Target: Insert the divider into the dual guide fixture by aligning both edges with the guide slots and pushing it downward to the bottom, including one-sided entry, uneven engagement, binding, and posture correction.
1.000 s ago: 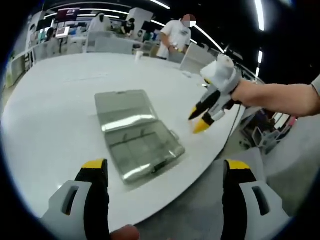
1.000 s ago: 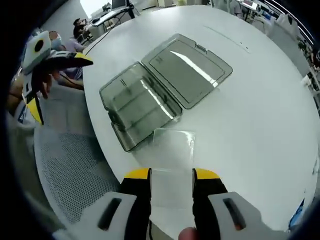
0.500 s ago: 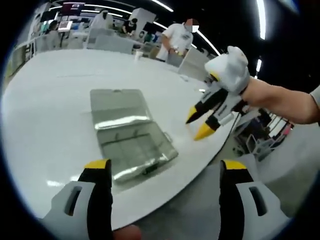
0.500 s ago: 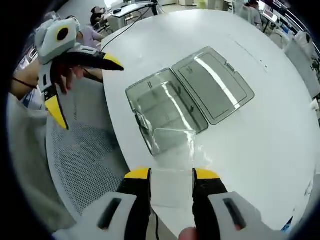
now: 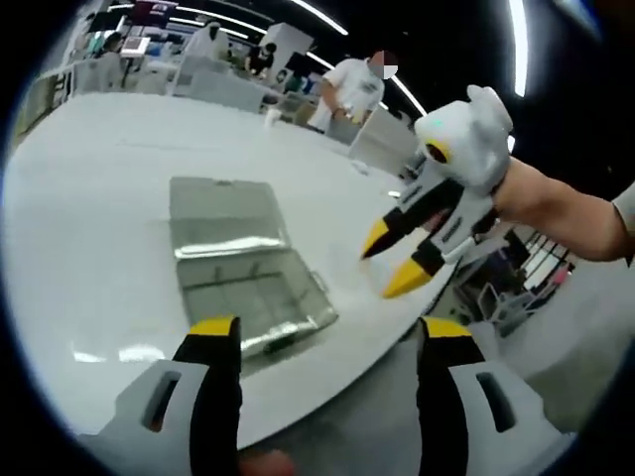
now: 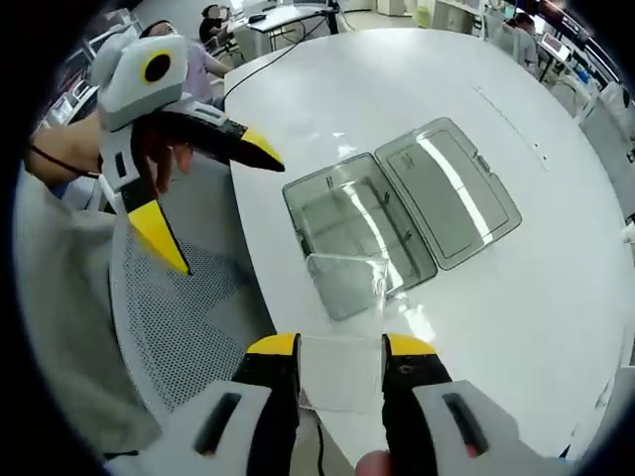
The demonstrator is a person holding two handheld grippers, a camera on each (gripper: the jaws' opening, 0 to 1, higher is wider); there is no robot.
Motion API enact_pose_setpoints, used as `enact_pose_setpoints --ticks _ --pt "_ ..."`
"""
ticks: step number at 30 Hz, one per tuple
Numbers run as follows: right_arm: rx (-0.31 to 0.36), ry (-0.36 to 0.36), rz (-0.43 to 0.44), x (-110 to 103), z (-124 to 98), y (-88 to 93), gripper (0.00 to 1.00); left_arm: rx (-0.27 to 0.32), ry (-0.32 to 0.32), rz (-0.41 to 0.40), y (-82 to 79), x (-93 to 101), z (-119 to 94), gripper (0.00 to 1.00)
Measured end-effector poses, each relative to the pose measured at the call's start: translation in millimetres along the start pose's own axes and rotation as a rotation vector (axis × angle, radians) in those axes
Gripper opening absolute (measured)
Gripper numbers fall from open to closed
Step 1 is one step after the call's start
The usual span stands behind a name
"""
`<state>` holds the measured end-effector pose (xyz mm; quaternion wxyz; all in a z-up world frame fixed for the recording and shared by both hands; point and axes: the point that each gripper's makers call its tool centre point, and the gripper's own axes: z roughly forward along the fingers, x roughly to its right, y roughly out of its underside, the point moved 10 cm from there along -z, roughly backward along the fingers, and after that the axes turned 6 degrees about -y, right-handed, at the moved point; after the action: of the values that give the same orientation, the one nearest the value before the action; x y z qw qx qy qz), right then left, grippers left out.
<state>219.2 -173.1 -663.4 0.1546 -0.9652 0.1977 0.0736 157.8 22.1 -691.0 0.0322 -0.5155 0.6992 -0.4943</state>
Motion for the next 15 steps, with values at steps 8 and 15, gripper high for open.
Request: enact_pose_setpoints --ticks 8,15 --pt "0.005 -0.01 -0.024 -9 -4 -8.1 0.27 0.018 0.014 -0.045 1.7 3.0 4 0.61" --pt "0.015 -0.019 -0.039 -16 -5 -14.2 0.27 0.042 0.04 -0.125 5.8 3.8 7 0.52"
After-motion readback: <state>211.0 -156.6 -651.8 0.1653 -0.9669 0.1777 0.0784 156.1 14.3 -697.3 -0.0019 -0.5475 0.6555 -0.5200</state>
